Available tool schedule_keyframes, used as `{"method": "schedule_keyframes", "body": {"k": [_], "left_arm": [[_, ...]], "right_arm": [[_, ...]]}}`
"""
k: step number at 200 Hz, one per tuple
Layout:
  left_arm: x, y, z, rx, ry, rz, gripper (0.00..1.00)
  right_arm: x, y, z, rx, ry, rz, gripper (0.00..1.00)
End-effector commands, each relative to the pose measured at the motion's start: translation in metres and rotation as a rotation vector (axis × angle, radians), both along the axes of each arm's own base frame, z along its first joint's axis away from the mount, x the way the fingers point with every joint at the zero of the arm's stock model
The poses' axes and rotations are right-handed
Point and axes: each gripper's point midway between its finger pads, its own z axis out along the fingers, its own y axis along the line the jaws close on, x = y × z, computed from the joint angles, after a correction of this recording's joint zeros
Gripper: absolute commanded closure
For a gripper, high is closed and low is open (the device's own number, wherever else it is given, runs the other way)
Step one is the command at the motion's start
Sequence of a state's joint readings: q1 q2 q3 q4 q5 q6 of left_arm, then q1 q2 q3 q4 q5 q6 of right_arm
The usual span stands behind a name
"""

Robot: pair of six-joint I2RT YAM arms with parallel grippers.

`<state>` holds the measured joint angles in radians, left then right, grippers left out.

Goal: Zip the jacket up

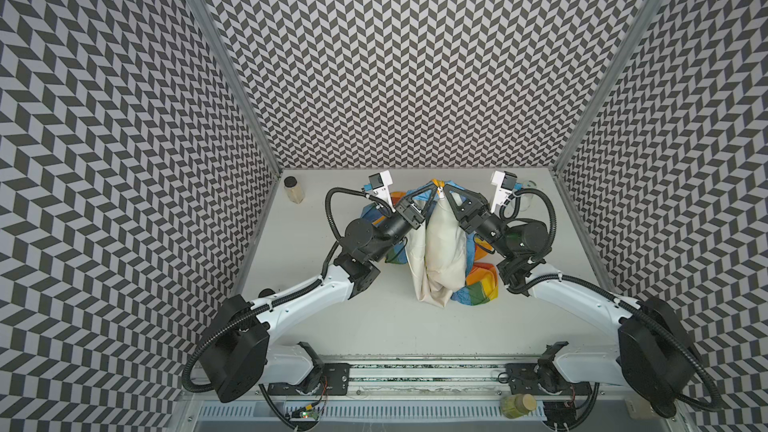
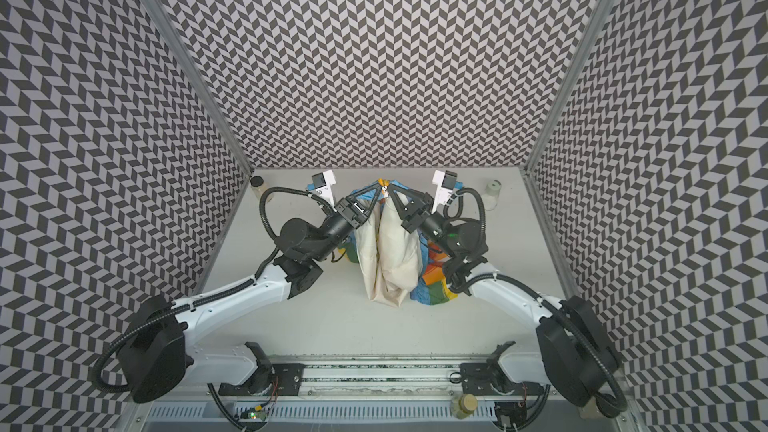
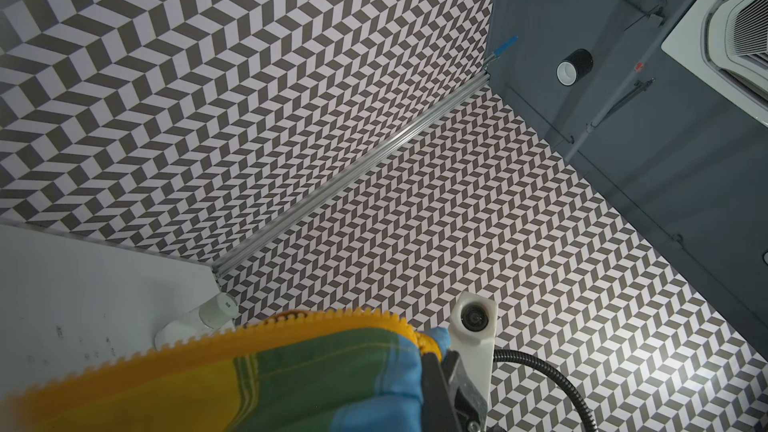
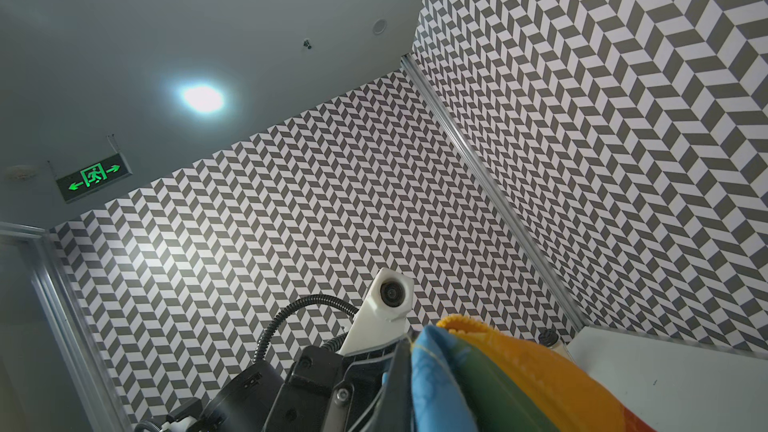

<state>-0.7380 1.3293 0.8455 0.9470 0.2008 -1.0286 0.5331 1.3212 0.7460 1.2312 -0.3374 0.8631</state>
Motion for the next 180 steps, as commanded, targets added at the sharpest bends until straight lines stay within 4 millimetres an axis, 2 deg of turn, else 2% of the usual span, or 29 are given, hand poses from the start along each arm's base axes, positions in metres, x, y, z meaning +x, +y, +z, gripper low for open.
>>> {"method": "schedule_keyframes", "body": {"k": [1, 60, 107, 150, 180], "left_arm": [[-0.012, -0.027, -0.044, 0.124, 0.082, -0.125, 1.0], [-0.029, -0.028, -0.034, 0.125, 0.087, -0.199, 1.0], [-0.035, -0.036, -0.049, 0.14, 0.132, -0.263, 1.0], [-0.034, -0.039, -0.052, 0.148, 0.137, -0.27, 1.0], [-0.029, -0.043, -0.059, 0.183, 0.168, -0.267, 1.0]], "right_arm": [[-0.017, -0.019, 0.04, 0.099, -0.114, -0.036, 1.0], [0.003, -0.022, 0.014, 0.08, -0.051, -0.087, 1.0], [0.004, -0.02, 0.01, 0.08, -0.046, -0.067, 1.0], [0.0, -0.021, 0.006, 0.055, -0.041, -0.08, 1.0], [0.006, -0.018, -0.004, 0.016, -0.02, -0.093, 1.0]]}}
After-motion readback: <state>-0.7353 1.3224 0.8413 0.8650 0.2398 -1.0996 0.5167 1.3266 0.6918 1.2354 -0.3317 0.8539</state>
